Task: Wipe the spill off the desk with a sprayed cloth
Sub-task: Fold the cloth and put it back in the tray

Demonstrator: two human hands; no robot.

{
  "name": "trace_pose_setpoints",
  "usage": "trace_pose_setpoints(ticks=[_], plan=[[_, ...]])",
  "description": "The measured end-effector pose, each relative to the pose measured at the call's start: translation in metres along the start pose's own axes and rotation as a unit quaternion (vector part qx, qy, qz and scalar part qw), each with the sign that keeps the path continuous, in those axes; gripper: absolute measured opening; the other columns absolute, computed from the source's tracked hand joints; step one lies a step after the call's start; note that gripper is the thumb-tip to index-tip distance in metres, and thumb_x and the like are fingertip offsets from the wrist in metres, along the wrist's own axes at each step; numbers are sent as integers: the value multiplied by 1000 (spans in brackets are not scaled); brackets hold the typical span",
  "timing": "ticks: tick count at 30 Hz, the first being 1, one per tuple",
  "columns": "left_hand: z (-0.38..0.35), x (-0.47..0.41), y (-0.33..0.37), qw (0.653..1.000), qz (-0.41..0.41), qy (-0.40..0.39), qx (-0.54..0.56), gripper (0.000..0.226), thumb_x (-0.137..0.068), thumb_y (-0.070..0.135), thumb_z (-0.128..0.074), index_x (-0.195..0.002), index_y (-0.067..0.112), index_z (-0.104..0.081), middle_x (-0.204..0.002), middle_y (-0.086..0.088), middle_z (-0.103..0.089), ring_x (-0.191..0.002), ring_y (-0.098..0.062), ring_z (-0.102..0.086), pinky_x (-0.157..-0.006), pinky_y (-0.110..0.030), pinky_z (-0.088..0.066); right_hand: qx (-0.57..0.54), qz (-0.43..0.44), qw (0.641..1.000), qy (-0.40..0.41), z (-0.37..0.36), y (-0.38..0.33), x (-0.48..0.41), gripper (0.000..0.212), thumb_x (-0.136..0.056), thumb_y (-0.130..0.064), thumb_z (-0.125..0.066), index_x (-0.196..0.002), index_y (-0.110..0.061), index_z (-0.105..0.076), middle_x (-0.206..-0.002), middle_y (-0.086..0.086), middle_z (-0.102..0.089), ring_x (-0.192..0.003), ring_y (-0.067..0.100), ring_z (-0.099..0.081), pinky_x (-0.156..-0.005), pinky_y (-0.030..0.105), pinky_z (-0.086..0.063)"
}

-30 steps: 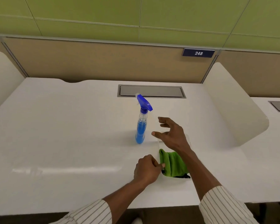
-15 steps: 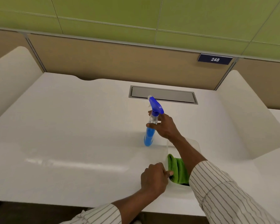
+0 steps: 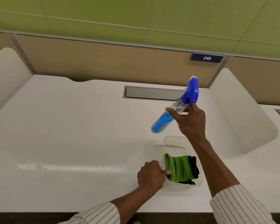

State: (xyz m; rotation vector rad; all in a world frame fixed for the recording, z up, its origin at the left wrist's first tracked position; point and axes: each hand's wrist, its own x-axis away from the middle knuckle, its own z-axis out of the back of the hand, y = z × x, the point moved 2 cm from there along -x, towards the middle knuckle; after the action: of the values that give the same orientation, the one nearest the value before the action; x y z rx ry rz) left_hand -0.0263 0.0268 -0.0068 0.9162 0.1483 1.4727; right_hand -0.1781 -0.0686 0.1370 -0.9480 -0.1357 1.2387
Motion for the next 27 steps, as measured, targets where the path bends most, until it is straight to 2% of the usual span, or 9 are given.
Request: trace_pose_setpoints(ticks=[3,8,14,19,24,27], plan=[[0,-2,0,1000,3,-6,0,42,-92,62,-75,-87,23,-59,-105,-1,-78,-101,-27,-73,-81,-37,-53,10,-20,999,41,34,2,7,64,-79,-53,-85,-121,-10,-65,-104,6,-79,-84,20,-71,-78,37,-58],[0,-6,2,1000,7,-7,-8,42,-90,62,-77,-87,25,-60,-105,0,-77,-100,-26,-73,-85,-38,-56,56,-67,994,59,49,26,29,66,-79,-58,-83,-126,-15,-63,-109,4,-79,-90,25,-75,-78,31,-51],[1,-8,3,1000,3,-4,-16,43,-89,63,-79,-89,24,-61,-101,1,-77,-95,-23,-73,-82,-37,-57,89,-111,988,60,36,50,52,61,-78,-59,-83,-118,-17,-64,-103,4,-79,-77,19,-62,-72,30,-43],[2,-9,4,1000,8,-11,-20,47,-88,64,-80,-93,19,-66,-96,1,-77,-91,-22,-74,-80,-37,-58,113,-126,984,51,19,64,62,59,-78,-60,-82,-112,-15,-63,-105,6,-79,-76,16,-58,-71,30,-41],[2,-9,5,1000,14,-13,-23,45,-89,63,-79,-90,21,-63,-98,0,-78,-93,-23,-74,-79,-36,-56,120,-136,982,47,4,74,68,59,-78,-61,-82,-109,-15,-62,-104,6,-78,-76,16,-57,-72,31,-41],[-1,-10,5,999,19,-16,-24,44,-91,61,-78,-96,19,-68,-101,0,-79,-95,-22,-75,-79,-36,-55,117,-139,983,42,-2,76,69,60,-78,-60,-82,-110,-14,-63,-104,7,-78,-76,16,-57,-72,31,-41]])
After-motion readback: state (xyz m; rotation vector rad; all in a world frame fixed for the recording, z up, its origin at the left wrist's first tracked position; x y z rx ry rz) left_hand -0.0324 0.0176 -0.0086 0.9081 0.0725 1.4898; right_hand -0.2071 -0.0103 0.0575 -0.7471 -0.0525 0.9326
